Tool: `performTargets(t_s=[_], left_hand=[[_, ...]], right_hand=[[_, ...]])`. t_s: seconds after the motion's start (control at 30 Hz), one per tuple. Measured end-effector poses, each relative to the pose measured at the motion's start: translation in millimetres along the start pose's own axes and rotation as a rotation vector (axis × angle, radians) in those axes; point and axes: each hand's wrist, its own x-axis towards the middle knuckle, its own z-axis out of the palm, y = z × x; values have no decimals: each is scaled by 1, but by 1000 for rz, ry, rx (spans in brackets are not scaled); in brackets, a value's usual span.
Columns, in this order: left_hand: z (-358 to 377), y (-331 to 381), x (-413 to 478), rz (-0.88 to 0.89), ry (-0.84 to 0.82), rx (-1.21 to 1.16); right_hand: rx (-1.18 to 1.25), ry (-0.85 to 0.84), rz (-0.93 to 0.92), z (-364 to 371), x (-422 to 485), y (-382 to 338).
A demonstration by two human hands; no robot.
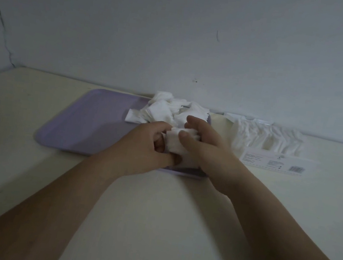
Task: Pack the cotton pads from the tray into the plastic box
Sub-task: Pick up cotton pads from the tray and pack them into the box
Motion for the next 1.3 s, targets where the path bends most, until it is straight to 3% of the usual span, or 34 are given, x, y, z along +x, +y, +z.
performTargets(t_s=[0.13, 0.33, 0.53, 0.8, 0.97, 1.03, 1.3], left_hand=[[5, 3, 2, -25, -27, -28], [12, 4, 2, -47, 3, 129], [2, 3, 3, -7, 107, 309], [7, -1, 2, 6, 82, 45], [8, 11, 0, 49, 99, -131], [8, 21, 5, 57, 114, -217], [29, 71, 54, 30, 3, -194]], right_hand=[[-5, 121, 42, 12, 6, 2], [214, 49, 117, 17, 11, 4], [328, 134, 124, 14, 12, 6], [460, 21, 102, 16, 9, 3], [84, -52, -28, -11, -5, -17], [47, -50, -53, -29, -8, -26], [149, -32, -30, -94, -16, -34]])
